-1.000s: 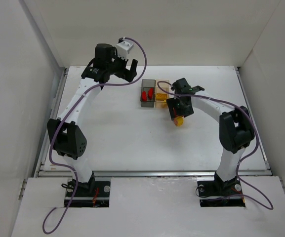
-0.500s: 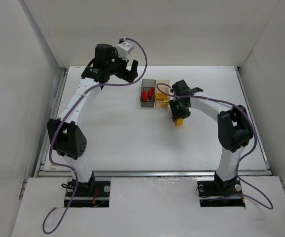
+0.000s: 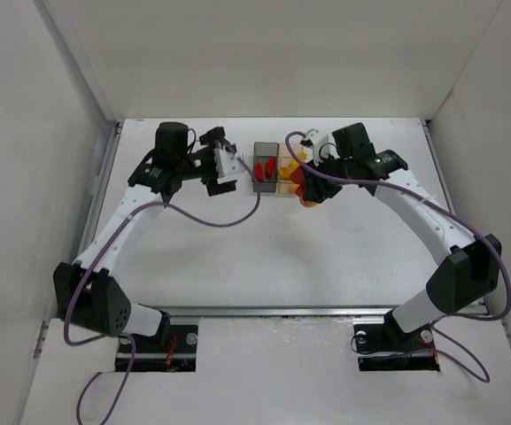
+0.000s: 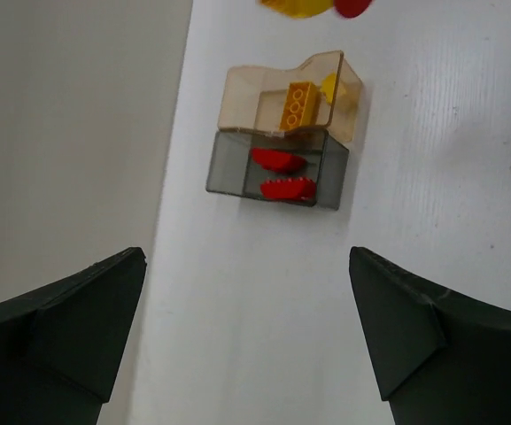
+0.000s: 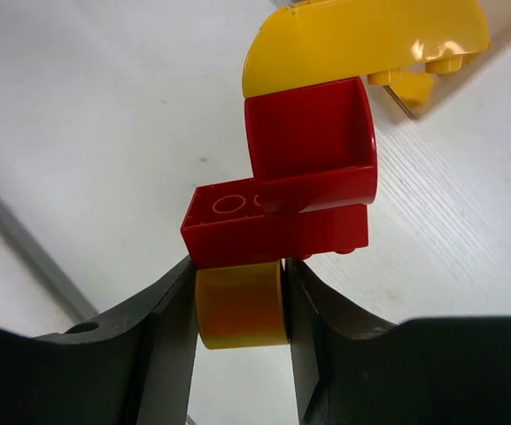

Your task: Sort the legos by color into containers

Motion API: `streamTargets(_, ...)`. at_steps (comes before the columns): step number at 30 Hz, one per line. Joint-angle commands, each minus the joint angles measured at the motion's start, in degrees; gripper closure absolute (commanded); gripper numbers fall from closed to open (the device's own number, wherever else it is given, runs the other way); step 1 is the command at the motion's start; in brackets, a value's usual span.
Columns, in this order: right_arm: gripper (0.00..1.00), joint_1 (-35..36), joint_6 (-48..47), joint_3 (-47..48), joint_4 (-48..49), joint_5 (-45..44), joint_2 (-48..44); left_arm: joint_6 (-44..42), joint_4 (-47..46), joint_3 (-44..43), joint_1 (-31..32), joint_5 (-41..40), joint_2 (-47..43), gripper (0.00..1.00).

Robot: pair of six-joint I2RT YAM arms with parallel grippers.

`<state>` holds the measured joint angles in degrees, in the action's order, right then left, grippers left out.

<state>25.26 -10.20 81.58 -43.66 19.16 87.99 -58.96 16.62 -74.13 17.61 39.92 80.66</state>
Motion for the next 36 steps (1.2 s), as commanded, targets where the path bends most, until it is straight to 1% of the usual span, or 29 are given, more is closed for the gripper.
streamTargets(1,1.00,0.6,-6.1,5.8,-4.2,14.2,1.0,-25.8,-6.8,6.7,2.2,7.6,-7.4,0.01)
streamTargets(2,1.00,0.6,-7.4,7.0,-6.9,16.9,2.4,-32.4,-8.9,8.7,2.2,8.8,-9.5,0.01)
streamTargets(3,1.00,1.1,-7.9,8.3,-8.2,21.1,3.1,-35.7,-11.1,12.7,2.8,9.4,-10.4,0.01)
streamTargets(4,1.00,1.1,-7.9,9.6,-9.5,22.6,3.9,-38.4,-15.9,14.6,2.8,9.9,-11.1,0.00)
streamTargets(5,1.00,1.1,-8.5,12.2,-11.7,23.5,5.0,-40.6,-18.1,16.1,2.8,9.9,-11.7,0.00)
streamTargets(6,1.00,1.9,-8.5,13.2,-12.6,24.1,5.0,-45.2,-19.7,17.1,2.8,11.3,-11.7,0.00)
streamTargets(8,1.00,3.7,-9.2,15.4,-13.2,25.7,5.6,-49.9,-20.1,17.6,2.8,12.5,-11.7,0.00)
streamTargets(9,1.00,5.1,-9.7,15.5,-13.8,26.2,5.6,-58.0,-18.1,15.6,2.8,13.2,-10.0,0.00)
streamTargets(10,1.00,5.1,-9.8,16.0,-13.8,26.2,5.6,-58.1,-15.3,14.5,2.8,13.3,-9.1,0.00)
streamTargets(11,1.00,6.2,-9.8,16.0,-14.4,26.2,5.6,-69.7,-9.5,13.7,2.8,13.3,-8.3,0.00)
streamTargets(15,1.00,8.0,-10.8,16.5,-16.3,26.7,6.8,-90.7,-1.4,11.5,2.8,13.3,-5.0,0.00)
streamTargets(17,1.00,8.0,-10.8,16.5,-17.0,26.7,7.4,-96.2,1.3,10.0,2.8,13.3,-3.1,0.00)
streamTargets(19,1.00,8.0,-10.8,16.0,-17.0,26.7,7.4,-101.3,5.1,9.4,2.8,13.3,-2.5,0.02)
streamTargets(20,1.00,8.0,-10.8,16.0,-17.0,27.2,7.4,-102.0,5.1,9.4,2.8,13.3,-2.5,0.02)
streamTargets(22,1.00,8.0,-10.8,16.0,-17.0,27.2,7.4,-102.6,5.1,10.0,2.8,13.3,-2.5,0.06)
streamTargets(23,1.00,8.0,-10.8,15.5,-16.4,27.2,7.4,-103.2,5.1,10.0,2.8,13.9,-3.1,0.10)
streamTargets(26,1.00,8.0,-10.8,15.5,-16.4,27.2,7.4,-103.2,5.1,11.0,2.8,15.3,-4.7,0.15)
streamTargets(29,1.00,8.0,-10.8,16.0,-16.4,27.2,8.7,-105.7,5.1,11.5,2.8,17.4,-6.0,0.19)
streamTargets(33,1.00,8.0,-10.8,16.0,-16.4,26.7,9.2,-107.7,5.1,11.5,2.8,18.4,-6.5,0.20)
streamTargets(35,1.00,8.0,-10.8,16.0,-16.4,26.1,9.2,-108.6,5.9,11.5,2.8,18.4,-7.0,0.20)
streamTargets(36,1.00,8.0,-10.8,16.0,-16.4,26.1,9.2,-109.3,7.3,12.1,2.8,18.4,-7.7,0.22)
